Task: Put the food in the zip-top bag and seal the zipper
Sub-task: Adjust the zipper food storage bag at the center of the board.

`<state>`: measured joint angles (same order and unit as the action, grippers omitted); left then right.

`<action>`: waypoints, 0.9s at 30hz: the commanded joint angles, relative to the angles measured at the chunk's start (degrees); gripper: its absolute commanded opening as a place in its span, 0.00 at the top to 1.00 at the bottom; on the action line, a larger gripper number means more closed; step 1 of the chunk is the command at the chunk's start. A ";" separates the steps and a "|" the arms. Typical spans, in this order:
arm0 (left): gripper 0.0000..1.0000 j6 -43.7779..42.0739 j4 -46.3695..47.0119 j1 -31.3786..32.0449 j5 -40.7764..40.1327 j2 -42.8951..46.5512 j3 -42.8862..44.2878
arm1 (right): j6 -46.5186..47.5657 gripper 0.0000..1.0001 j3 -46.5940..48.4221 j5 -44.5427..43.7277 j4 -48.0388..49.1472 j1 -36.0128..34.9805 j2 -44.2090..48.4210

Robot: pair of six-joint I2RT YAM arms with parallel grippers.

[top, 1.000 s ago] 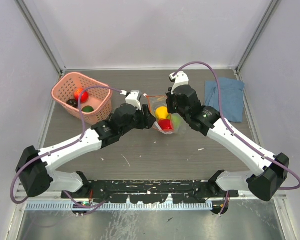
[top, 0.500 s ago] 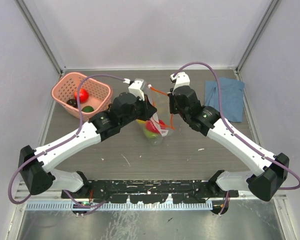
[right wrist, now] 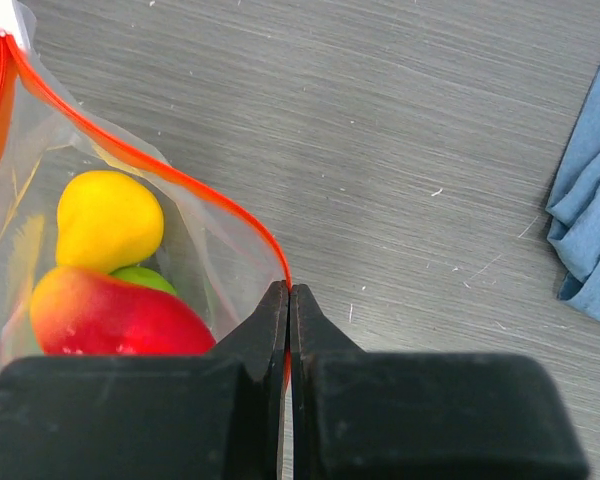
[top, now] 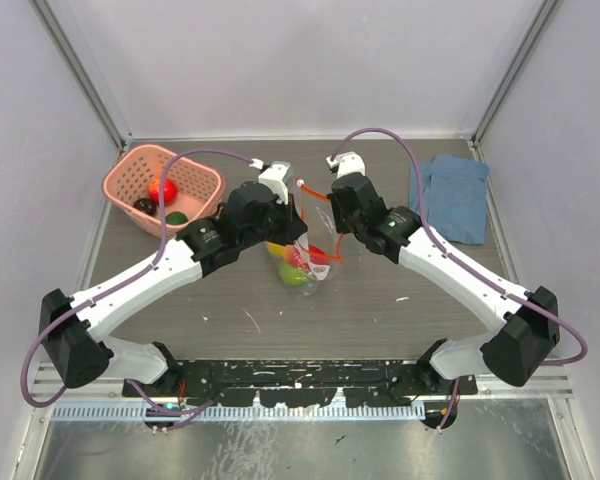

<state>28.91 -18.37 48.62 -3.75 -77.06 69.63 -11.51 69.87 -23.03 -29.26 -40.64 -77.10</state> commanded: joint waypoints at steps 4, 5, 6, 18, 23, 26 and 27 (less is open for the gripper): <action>1.00 -2.38 -0.92 -0.89 2.05 3.32 3.13 | 2.54 1.00 6.14 -1.66 -0.70 0.50 0.56; 1.00 -2.44 -1.30 -1.36 2.00 3.54 3.07 | 2.96 1.00 6.75 -2.08 -0.91 0.51 0.92; 1.00 -2.45 -1.73 -1.78 1.96 3.72 2.95 | 3.21 1.00 7.48 -2.39 -1.06 0.60 1.30; 1.00 -3.62 -5.34 -3.46 1.17 3.45 3.37 | 4.15 1.00 8.39 -2.10 -3.52 0.72 3.82; 1.00 -4.10 -5.10 -3.55 1.57 2.64 3.80 | 4.35 1.00 7.00 -3.25 -3.45 0.79 3.61; 1.00 -4.12 -5.32 -3.62 2.10 2.35 3.81 | 4.27 1.00 6.26 -3.50 -3.49 0.77 3.57; 1.00 -4.11 -5.34 -3.61 1.78 2.47 3.82 | 4.26 1.00 6.16 -3.89 -3.52 0.82 3.62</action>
<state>25.98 -24.47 45.34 -2.26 -75.05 70.50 -7.68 76.71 -24.49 -34.02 -40.23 -75.64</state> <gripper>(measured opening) 0.007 0.049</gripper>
